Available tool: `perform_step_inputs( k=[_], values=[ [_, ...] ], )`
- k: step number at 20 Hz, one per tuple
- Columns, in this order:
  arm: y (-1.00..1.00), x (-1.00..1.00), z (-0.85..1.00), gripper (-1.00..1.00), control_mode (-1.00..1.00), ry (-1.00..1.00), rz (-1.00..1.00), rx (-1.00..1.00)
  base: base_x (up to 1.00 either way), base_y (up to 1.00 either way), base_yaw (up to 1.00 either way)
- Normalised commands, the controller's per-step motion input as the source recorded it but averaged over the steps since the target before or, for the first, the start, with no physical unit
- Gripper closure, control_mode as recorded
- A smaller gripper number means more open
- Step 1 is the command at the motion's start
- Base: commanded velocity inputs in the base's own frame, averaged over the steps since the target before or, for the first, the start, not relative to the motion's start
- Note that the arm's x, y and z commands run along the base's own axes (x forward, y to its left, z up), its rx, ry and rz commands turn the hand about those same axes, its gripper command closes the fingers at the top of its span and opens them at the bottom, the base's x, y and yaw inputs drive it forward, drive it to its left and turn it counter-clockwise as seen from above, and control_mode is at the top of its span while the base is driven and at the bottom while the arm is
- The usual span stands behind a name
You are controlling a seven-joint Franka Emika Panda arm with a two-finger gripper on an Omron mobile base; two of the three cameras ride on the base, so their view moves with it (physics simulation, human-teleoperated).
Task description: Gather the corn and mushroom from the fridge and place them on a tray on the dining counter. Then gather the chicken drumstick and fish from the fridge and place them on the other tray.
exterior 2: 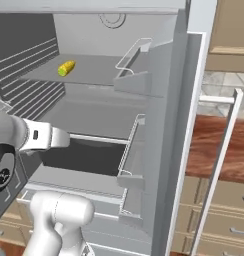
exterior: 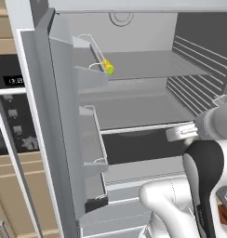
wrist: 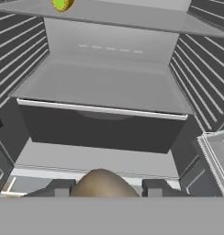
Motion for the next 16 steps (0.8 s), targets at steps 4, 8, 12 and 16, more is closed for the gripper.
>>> perform_step_inputs(
  k=[4, 8, 12, 16],
  values=[
    [0.00, 0.00, 0.00, 1.00, 1.00, 0.00, 0.00, 0.00, -0.58, 0.03, -0.07],
    [0.00, 0.00, 0.00, 1.00, 1.00, 0.00, 0.00, 0.00, -0.87, 0.18, -0.21],
    [0.00, 0.00, 0.00, 1.00, 1.00, 0.00, 0.00, 0.00, -0.86, 0.31, -0.42],
    [0.00, 0.00, 0.00, 1.00, 1.00, 0.00, 0.00, 0.00, -0.59, 0.56, -0.57]
  ],
)
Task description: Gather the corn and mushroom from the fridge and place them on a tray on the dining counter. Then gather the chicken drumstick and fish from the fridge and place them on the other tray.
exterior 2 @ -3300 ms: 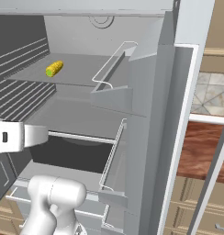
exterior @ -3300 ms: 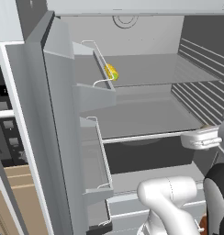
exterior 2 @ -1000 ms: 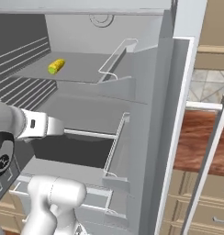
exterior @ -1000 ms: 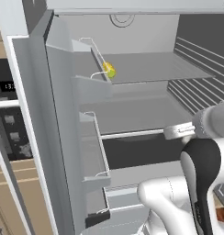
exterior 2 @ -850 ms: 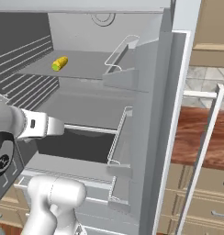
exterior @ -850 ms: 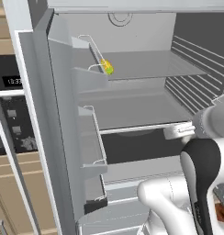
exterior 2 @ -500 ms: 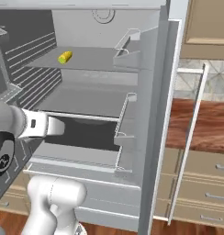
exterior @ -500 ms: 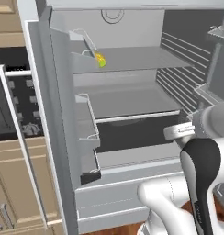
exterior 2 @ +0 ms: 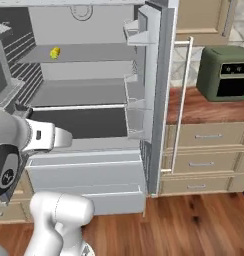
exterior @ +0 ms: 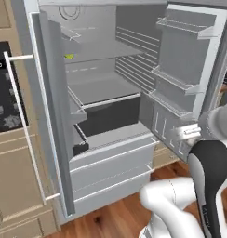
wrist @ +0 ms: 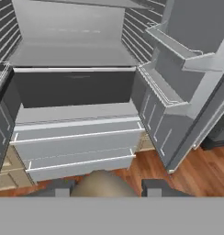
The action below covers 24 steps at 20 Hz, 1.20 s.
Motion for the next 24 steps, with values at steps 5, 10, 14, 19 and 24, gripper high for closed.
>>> perform_step_inputs(
  k=[5, 10, 14, 19, 24],
  values=[
    [0.00, 0.00, 0.00, 1.00, 1.00, 0.00, 0.00, 0.00, -0.13, 0.66, -0.71],
    [0.00, 0.00, 0.00, 1.00, 1.00, 0.00, 0.00, 0.00, -0.34, 0.54, -0.67],
    [0.00, 0.00, 0.00, 1.00, 1.00, 0.00, 0.00, 0.00, -0.78, 0.49, -0.64],
    [0.00, 0.00, 0.00, 1.00, 1.00, 0.00, 0.00, 0.00, -0.99, 0.28, -0.58],
    [0.00, 0.00, 0.00, 1.00, 1.00, 0.00, 0.00, 0.00, -1.00, 0.01, -0.50]
  ],
)
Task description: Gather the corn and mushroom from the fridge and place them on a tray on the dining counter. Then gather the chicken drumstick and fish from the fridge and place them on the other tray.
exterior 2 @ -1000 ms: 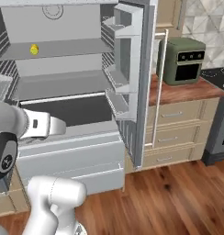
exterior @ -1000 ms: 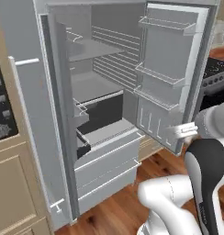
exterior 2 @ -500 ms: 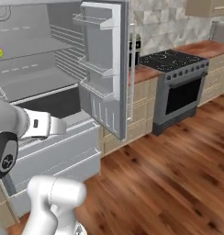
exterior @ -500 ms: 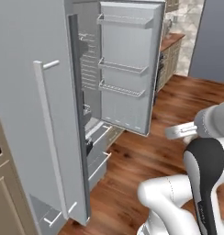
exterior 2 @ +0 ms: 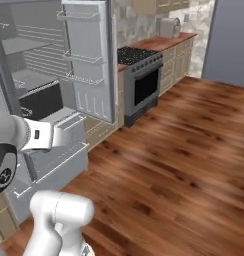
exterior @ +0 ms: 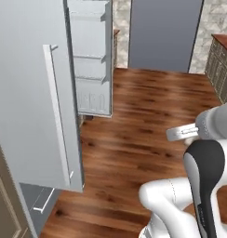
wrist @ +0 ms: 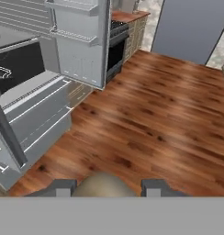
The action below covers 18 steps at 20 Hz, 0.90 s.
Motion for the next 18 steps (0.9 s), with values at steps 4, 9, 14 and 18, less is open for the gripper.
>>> perform_step_inputs(
  k=[4, 9, 14, 18],
  values=[
    [0.00, 0.00, 0.00, 1.00, 1.00, 0.00, 0.00, 0.00, -1.00, 0.00, -0.47],
    [0.00, 0.00, 0.00, 1.00, 1.00, 0.00, 0.00, 0.00, -1.00, -0.04, -0.37],
    [0.00, 0.00, 0.00, 1.00, 1.00, 0.00, 0.00, 0.00, -0.73, -0.60, -0.25],
    [0.00, 0.00, 0.00, 1.00, 1.00, 0.00, 0.00, 0.00, -0.30, -1.00, -0.11]
  ],
)
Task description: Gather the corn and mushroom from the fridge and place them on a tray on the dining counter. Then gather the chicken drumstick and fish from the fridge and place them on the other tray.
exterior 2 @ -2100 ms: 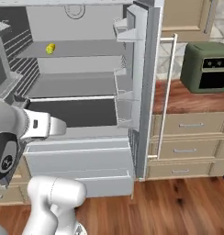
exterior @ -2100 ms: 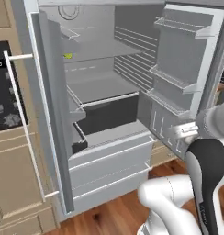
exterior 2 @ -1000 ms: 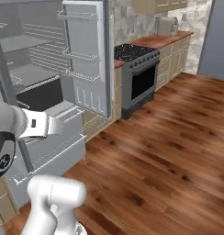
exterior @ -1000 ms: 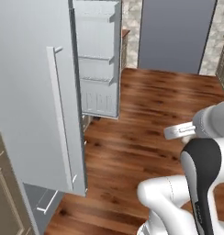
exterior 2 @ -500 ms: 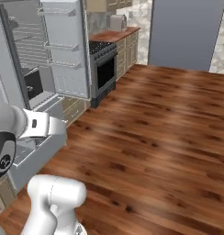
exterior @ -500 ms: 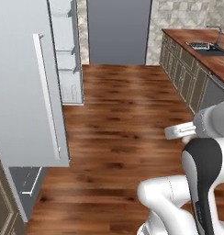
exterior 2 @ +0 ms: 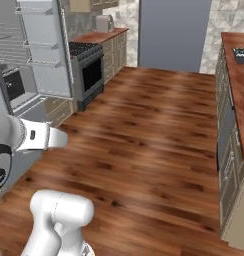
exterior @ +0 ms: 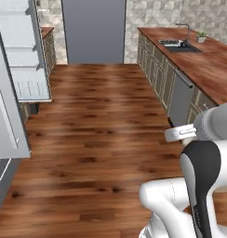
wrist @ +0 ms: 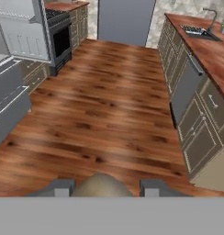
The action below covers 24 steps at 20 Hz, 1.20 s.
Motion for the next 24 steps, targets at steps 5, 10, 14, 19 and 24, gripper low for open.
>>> perform_step_inputs(
  k=[5, 10, 14, 19, 24],
  values=[
    [0.00, 0.00, 0.00, 1.00, 1.00, 0.00, 0.00, 0.00, 0.06, -1.00, 0.03],
    [0.00, 0.00, 0.00, 1.00, 1.00, 0.00, 0.00, 0.00, -0.07, -1.00, 0.00],
    [0.00, 0.00, 0.00, 1.00, 1.00, 0.00, 0.00, 0.00, -0.25, -1.00, 0.00],
    [0.00, 0.00, 0.00, 1.00, 1.00, 0.00, 0.00, 0.00, -0.38, -1.00, 0.00],
    [0.00, 0.00, 0.00, 1.00, 1.00, 0.00, 0.00, 0.00, -0.36, -1.00, 0.00]
  ],
)
